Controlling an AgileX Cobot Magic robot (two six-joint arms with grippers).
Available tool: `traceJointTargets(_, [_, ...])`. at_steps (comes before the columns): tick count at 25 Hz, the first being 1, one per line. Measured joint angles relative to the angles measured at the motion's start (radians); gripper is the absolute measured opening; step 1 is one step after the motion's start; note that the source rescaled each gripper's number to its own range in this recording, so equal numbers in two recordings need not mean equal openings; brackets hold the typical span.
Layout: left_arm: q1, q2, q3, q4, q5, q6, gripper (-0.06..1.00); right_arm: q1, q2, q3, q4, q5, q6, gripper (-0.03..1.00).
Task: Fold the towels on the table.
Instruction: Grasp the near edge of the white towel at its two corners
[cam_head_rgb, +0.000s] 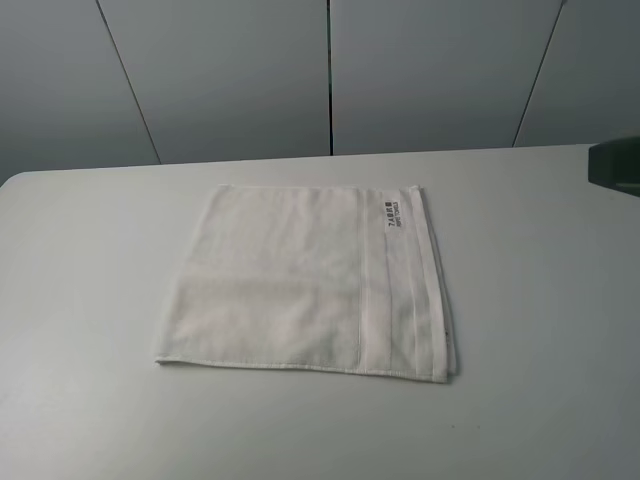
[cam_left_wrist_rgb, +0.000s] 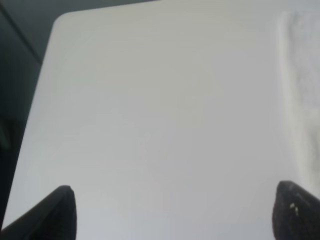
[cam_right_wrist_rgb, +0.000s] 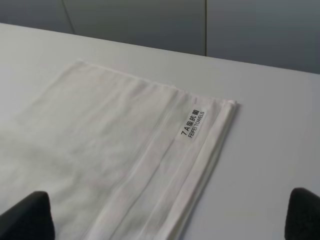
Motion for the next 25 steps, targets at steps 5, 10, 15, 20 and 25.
traceJointTargets(5, [0.000,0.227,-0.068,-0.189,-0.006,0.261,1.00,0.009,0.169,-0.088,0.009,0.010,-0.115,1.00])
traceJointTargets(10, [-0.007,0.422,-0.136,-0.251,-0.004,0.445,1.00,0.116,0.346,-0.156,-0.002,0.027,-0.175,1.00])
traceJointTargets(15, [-0.122,0.613,-0.185,-0.237,-0.010,0.550,1.00,0.279,0.531,-0.220,-0.117,0.017,-0.183,1.00])
traceJointTargets(20, [-0.305,0.792,-0.206,-0.081,-0.032,0.561,1.00,0.424,0.713,-0.261,-0.221,0.010,-0.183,1.00])
traceJointTargets(25, [-0.455,0.962,-0.229,0.023,-0.055,0.563,1.00,0.546,0.886,-0.269,-0.346,0.008,-0.162,1.00])
